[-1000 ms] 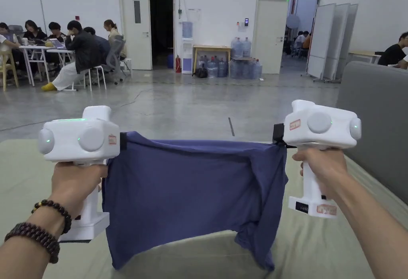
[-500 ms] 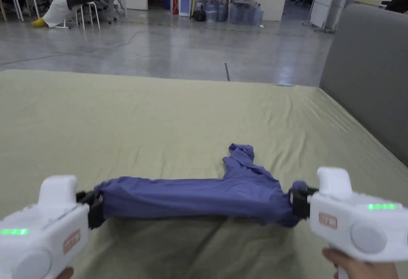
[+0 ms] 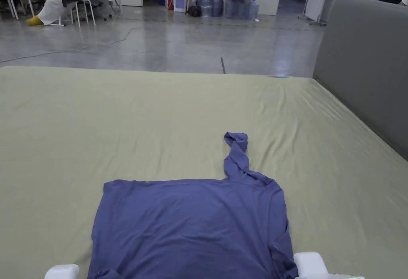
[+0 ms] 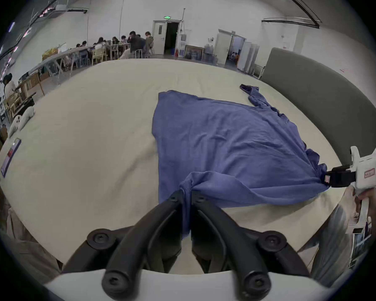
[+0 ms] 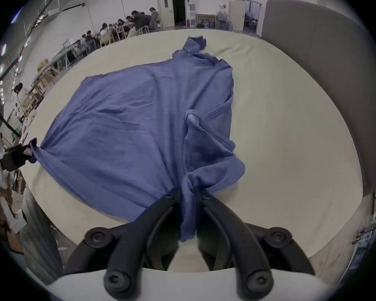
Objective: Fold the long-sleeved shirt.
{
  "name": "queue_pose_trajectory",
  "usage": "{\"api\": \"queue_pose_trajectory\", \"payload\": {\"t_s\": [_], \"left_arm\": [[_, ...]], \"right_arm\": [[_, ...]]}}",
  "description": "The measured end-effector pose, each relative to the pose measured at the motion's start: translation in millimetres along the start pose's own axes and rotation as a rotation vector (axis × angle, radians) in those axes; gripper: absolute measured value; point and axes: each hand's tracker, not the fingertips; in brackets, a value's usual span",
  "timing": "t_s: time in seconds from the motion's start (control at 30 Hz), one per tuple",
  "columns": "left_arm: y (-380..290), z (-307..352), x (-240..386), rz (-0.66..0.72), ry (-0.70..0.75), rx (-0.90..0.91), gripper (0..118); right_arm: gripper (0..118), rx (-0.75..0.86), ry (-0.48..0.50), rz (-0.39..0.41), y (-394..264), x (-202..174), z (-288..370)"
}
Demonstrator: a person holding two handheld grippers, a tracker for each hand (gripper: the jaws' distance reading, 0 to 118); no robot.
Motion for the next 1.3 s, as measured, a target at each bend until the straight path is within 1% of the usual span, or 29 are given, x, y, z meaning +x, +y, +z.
{"api": "queue_pose_trajectory", "payload": {"t_s": [0.03, 0.07, 0.1, 0.13, 0.17, 0.2, 0.23, 0.27, 0.3, 0.33, 0.37, 0.4, 0.43, 0.47, 0.53, 0.6, 0.67, 0.73, 0.77, 0.83, 0.87, 0.9, 1.03, 1.1, 1.13, 1.2, 1.23, 1.27, 1.3], "left_arm": [[5.1, 2.6, 0.7, 0.003, -0.004, -0.014, 14], [10.4, 5.7, 2.1, 0.005, 0.006, -0.027, 47], [16.1, 7.0, 1.8, 0.003, 0.020, -0.037, 113], [20.9, 10.9, 0.8, 0.003, 0.014, -0.032, 118], [24.4, 24.9, -0.9, 0.005, -0.021, 0.058, 118], [28.7, 30.6, -0.6, 0.000, -0.016, 0.053, 118], [35.0, 35.0, 0.5, -0.001, -0.008, 0.063, 118], [42.5, 35.9, 2.7, -0.007, 0.005, 0.059, 118], [47.8, 35.6, 4.4, -0.014, 0.021, 0.051, 118], [80.5, 16.0, 10.6, -0.026, 0.047, 0.019, 118], [88.9, 10.0, 13.2, -0.034, 0.072, -0.010, 112], [95.8, 4.6, 15.7, -0.045, 0.057, 0.011, 79], [102.8, -4.6, 18.5, -0.063, 0.060, 0.016, 33], [110.7, -16.6, 21.4, -0.072, 0.091, 0.011, 0], [130.1, -38.4, 20.6, -0.053, 0.127, -0.003, 0], [151.5, -54.0, 19.4, -0.006, 0.040, -0.039, 0], [180.5, -76.8, 16.7, -0.007, 0.056, -0.038, 0], [210.2, -106.0, 10.7, -0.024, 0.089, -0.059, 0], [224.2, -125.4, 6.8, -0.020, 0.103, -0.059, 4], [244.3, -161.9, -1.6, -0.007, 0.135, -0.093, 85], [254.5, -186.4, -6.9, 0.003, 0.141, -0.154, 99], [259.4, -208.4, -12.7, 0.041, 0.121, -0.248, 96], [266.0, -265.2, -23.1, 0.117, 0.112, -0.408, 96], [264.4, -286.6, -20.6, 0.092, 0.137, -0.477, 96], [253.7, -280.9, -8.0, 0.077, 0.140, -0.507, 96], [248.4, -277.8, 3.3, 0.012, 0.182, -0.486, 93], [250.1, -272.2, 9.4, 0.012, 0.200, -0.477, 80], [260.8, -284.4, -0.3, -0.026, 0.223, -0.432, 50], [262.1, -277.8, 1.7, -0.075, 0.249, -0.413, 2]], "right_arm": [[37, 0.022, -0.005, -0.022, 2.5, 0.3, 9.9], [74, 0.031, -0.007, -0.047, 7.4, 2.2, 16.0], [115, 0.042, -0.005, -0.077, 13.0, 4.9, 23.3], [118, 0.077, -0.005, -0.107, 17.0, 7.1, 31.0], [118, 0.148, -0.012, -0.127, 25.0, 9.7, 44.7], [118, 0.166, -0.028, -0.145, 30.5, 10.2, 48.2], [118, 0.159, -0.090, -0.159, 40.0, 7.8, 49.0], [118, 0.117, -0.159, -0.149, 49.0, 5.3, 49.3], [118, 0.093, -0.157, -0.105, 53.5, 4.7, 48.2], [118, 0.032, -0.156, -0.062, 60.9, 3.2, 43.8], [117, -0.030, -0.134, -0.021, 67.4, 1.2, 37.0], [99, -0.037, -0.121, -0.013, 70.8, -0.7, 33.3], [55, 0.000, -0.116, -0.023, 75.5, -2.7, 31.7], [2, 0.029, -0.135, -0.025, 81.0, -5.3, 27.4], [3, 0.038, -0.180, -0.034, 92.4, -5.1, 15.4], [3, 0.013, -0.136, -0.032, 104.6, -1.3, 11.8], [3, 0.042, -0.095, -0.045, 111.6, -0.9, 13.9], [3, 0.043, -0.096, -0.041, 118.2, -1.7, 13.0], [3, 0.042, -0.099, -0.036, 122.3, -1.5, 10.0], [3, 0.037, -0.094, -0.029, 125.1, -3.7, 3.8], [3, 0.023, -0.086, -0.032, 127.3, -2.9, -0.5], [3, 0.014, -0.084, -0.031, 129.0, -2.6, -4.6], [3, -0.029, -0.083, -0.016, 130.2, -3.0, -21.1], [3, -0.049, -0.089, -0.014, 129.8, -2.8, -29.8], [3, -0.058, -0.089, -0.014, 129.6, -1.7, -32.1], [3, -0.073, -0.096, -0.012, 128.3, 0.2, -35.8], [3, -0.081, -0.105, -0.007, 127.3, -0.1, -38.6], [3, -0.087, -0.109, -0.002, 127.0, 0.7, -39.9], [3, -0.092, -0.111, 0.002, 127.4, 1.5, -41.2]]}}
